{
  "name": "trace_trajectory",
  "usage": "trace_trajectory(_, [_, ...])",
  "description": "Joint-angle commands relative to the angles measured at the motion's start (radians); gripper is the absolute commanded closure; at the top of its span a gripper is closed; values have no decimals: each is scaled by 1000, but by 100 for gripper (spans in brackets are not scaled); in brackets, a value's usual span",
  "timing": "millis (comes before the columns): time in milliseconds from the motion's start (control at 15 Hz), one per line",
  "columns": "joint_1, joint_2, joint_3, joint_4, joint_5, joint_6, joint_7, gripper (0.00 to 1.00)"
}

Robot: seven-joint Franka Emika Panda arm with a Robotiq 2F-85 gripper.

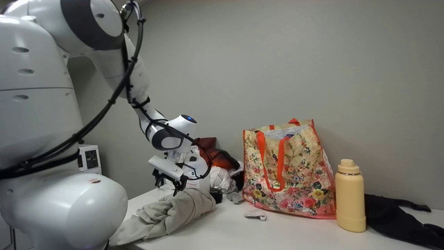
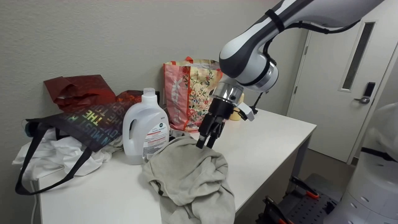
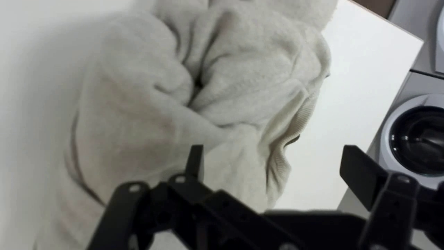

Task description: Fold the shirt

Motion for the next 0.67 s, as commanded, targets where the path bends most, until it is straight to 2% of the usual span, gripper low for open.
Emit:
trace_trajectory(0, [-32, -172, -38, -55, -219, -49, 101, 0])
trace_trajectory(267, [-20, -304, -116, -56, -359, -70, 151, 0])
trace_trajectory(600, [-13, -384, -186, -45, -424, -67, 172, 0])
